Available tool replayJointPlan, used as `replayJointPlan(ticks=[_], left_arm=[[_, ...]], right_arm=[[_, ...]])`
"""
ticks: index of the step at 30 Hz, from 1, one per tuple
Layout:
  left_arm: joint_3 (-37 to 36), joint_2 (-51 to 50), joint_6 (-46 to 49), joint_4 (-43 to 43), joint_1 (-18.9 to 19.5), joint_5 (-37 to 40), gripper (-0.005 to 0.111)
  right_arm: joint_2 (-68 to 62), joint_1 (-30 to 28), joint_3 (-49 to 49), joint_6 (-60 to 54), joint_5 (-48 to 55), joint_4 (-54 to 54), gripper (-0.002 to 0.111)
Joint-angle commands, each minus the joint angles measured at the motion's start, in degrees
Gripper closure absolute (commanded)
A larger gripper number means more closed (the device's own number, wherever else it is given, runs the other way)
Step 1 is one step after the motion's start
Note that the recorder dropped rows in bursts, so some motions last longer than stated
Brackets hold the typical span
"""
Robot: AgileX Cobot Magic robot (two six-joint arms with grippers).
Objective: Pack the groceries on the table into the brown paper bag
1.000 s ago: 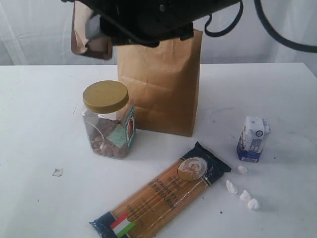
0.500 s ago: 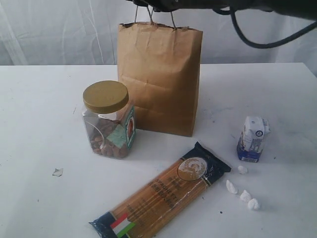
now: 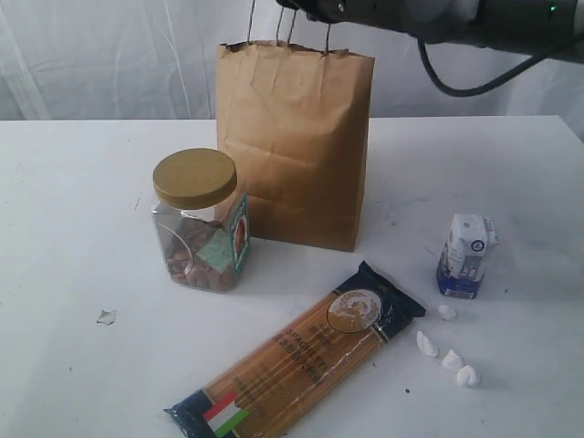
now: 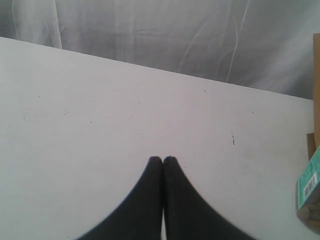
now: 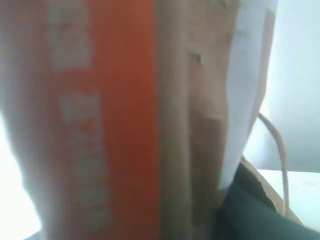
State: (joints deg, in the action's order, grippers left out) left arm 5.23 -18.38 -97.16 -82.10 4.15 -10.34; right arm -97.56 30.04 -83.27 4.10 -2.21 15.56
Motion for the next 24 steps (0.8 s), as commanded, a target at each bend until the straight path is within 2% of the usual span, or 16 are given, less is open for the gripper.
replayJointPlan(ticks=[1, 7, 12, 24], left_arm=[[-0.1, 0.4, -0.4, -1.4, -0.3, 0.9, 0.107], [-0.2, 0.4, -0.4, -1.5, -0.3, 1.4, 0.107], [-1.8, 0.4, -0.4, -1.5, -0.3, 1.4, 0.107], [-3.5, 0.4, -0.4, -0.6, -0.3, -0.7, 0.107]], right_arm=[[6.3, 0.7, -0.6, 1.1, -4.3, -0.2, 0.108], [9.1, 0.0, -0.6, -5.9, -2.2, -0.2, 0.108], [3.9, -1.6, -0.6, -6.8, 1.7, -0.2, 0.108], [-7.9, -3.3, -0.8, -6.9, -6.7, -0.2, 0.108]])
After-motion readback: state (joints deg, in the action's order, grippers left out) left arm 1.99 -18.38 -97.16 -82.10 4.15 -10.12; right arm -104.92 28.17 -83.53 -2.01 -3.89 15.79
